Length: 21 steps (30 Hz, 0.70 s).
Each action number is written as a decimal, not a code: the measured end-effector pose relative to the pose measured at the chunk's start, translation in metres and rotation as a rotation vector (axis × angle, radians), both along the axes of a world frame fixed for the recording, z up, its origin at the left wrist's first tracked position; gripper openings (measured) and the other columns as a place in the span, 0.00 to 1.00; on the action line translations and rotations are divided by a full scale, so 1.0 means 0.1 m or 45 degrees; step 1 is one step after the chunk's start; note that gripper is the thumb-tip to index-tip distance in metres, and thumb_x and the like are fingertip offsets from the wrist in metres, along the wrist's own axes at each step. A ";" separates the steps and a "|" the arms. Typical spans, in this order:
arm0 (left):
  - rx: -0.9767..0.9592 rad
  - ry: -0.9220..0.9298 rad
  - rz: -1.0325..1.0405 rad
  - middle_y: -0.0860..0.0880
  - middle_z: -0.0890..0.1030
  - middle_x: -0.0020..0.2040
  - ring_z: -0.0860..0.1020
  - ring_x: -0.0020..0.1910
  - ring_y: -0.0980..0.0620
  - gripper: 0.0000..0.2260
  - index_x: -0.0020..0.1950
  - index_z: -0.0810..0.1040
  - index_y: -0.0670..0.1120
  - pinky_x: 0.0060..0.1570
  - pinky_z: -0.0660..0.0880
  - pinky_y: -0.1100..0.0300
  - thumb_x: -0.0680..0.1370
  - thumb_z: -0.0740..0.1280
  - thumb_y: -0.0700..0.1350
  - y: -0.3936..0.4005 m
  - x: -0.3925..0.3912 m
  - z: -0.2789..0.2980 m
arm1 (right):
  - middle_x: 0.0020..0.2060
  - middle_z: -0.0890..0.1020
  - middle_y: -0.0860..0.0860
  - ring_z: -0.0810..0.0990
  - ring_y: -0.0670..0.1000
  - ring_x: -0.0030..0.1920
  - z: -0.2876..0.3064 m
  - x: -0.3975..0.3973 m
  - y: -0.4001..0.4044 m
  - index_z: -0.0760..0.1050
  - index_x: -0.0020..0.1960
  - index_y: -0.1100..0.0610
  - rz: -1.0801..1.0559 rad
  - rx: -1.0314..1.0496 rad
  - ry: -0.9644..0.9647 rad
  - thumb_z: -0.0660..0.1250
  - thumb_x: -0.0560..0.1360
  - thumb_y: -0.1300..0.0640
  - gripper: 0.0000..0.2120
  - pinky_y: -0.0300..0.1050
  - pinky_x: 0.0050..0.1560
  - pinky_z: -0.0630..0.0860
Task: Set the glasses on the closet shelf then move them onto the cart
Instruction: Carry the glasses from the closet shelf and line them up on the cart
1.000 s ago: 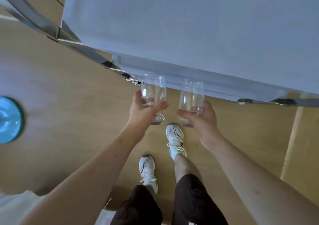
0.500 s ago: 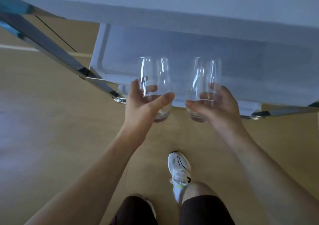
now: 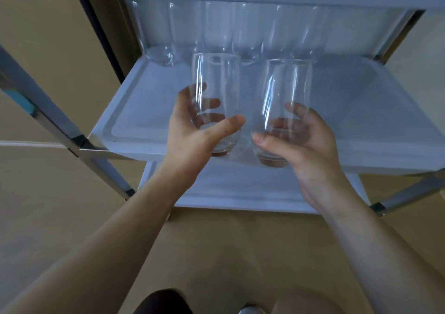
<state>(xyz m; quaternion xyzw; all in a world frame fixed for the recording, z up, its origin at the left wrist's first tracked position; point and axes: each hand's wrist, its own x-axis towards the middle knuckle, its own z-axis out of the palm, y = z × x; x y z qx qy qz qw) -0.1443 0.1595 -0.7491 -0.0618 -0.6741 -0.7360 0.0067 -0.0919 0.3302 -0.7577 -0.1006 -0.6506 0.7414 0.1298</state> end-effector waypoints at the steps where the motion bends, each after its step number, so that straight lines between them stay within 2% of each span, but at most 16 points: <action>1: 0.003 0.024 -0.003 0.44 0.80 0.60 0.85 0.50 0.52 0.35 0.69 0.70 0.48 0.45 0.80 0.62 0.65 0.81 0.43 0.02 -0.03 -0.01 | 0.56 0.81 0.59 0.84 0.57 0.55 -0.02 -0.03 0.01 0.70 0.69 0.54 -0.004 0.006 0.018 0.84 0.56 0.54 0.45 0.43 0.41 0.81; 4: 0.010 0.055 -0.014 0.43 0.80 0.60 0.85 0.49 0.53 0.35 0.70 0.69 0.47 0.45 0.80 0.62 0.67 0.81 0.40 0.08 -0.08 -0.07 | 0.56 0.82 0.57 0.84 0.56 0.56 -0.07 -0.07 0.07 0.69 0.70 0.54 -0.032 0.035 0.051 0.84 0.56 0.54 0.45 0.42 0.42 0.80; 11: -0.002 0.111 -0.114 0.45 0.80 0.60 0.84 0.53 0.48 0.36 0.68 0.70 0.49 0.51 0.83 0.53 0.62 0.81 0.46 0.40 -0.15 -0.18 | 0.56 0.81 0.55 0.83 0.55 0.56 -0.13 -0.08 0.36 0.70 0.68 0.51 -0.187 0.078 0.103 0.83 0.54 0.53 0.44 0.41 0.42 0.80; 15: -0.019 0.170 -0.184 0.46 0.80 0.60 0.83 0.55 0.46 0.38 0.66 0.70 0.52 0.55 0.82 0.45 0.60 0.82 0.52 0.66 -0.20 -0.18 | 0.55 0.81 0.52 0.83 0.52 0.55 -0.11 -0.03 0.58 0.70 0.67 0.48 -0.249 0.112 0.105 0.84 0.50 0.47 0.47 0.44 0.43 0.81; 18: -0.032 0.202 -0.205 0.49 0.80 0.60 0.82 0.58 0.50 0.38 0.66 0.70 0.54 0.56 0.81 0.47 0.60 0.81 0.55 0.90 -0.28 -0.17 | 0.56 0.81 0.52 0.83 0.51 0.55 -0.08 -0.04 0.78 0.70 0.68 0.48 -0.282 0.148 0.096 0.84 0.53 0.50 0.46 0.44 0.44 0.81; 21: -0.046 0.233 -0.216 0.52 0.80 0.59 0.79 0.59 0.52 0.39 0.67 0.70 0.55 0.56 0.80 0.49 0.59 0.80 0.57 1.15 -0.40 -0.17 | 0.57 0.80 0.52 0.82 0.50 0.57 -0.05 -0.10 1.02 0.69 0.69 0.50 -0.306 0.176 0.100 0.86 0.59 0.58 0.43 0.37 0.40 0.79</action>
